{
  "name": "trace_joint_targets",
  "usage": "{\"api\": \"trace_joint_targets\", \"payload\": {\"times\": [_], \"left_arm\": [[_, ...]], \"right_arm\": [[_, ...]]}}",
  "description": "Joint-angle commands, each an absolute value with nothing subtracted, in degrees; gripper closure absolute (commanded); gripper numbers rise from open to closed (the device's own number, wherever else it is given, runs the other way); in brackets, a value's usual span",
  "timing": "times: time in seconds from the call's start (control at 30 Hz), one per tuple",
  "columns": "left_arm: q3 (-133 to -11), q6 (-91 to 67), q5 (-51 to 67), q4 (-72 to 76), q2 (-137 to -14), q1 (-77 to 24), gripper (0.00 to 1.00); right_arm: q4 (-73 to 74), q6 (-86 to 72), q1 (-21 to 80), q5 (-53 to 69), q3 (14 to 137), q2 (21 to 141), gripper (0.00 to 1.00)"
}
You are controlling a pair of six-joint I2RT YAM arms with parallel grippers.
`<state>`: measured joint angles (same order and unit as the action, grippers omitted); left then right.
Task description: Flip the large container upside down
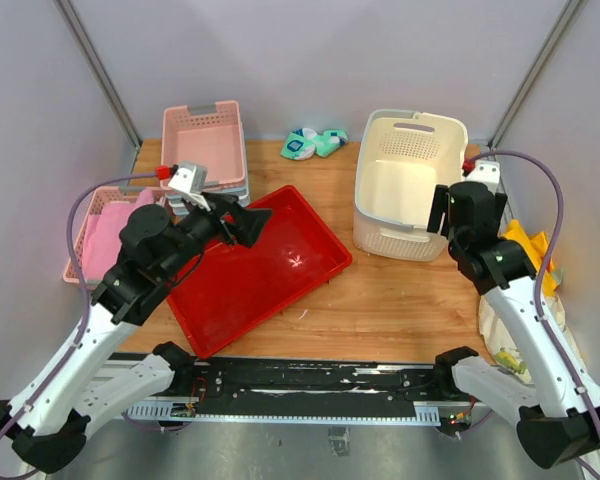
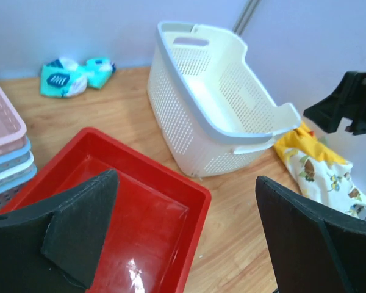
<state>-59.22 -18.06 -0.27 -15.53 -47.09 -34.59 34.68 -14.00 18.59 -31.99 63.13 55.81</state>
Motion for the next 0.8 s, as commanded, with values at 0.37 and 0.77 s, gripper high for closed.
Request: {"api": "trace_joint_targets", "payload": {"times": [0.37,0.77], "left_arm": [[-48.9,-21.9,-7.4,-9.0,-41.4,-34.2,0.01],[-47.2,-27.3,3.8,-15.2,-56.6,-37.0,0.01]], "right_arm": [[13.9,-13.9,20.2,-24.4,52.0,42.8,0.22],[39.6,-22.3,22.4,-10.3,87.6,78.7,0.21]]}}
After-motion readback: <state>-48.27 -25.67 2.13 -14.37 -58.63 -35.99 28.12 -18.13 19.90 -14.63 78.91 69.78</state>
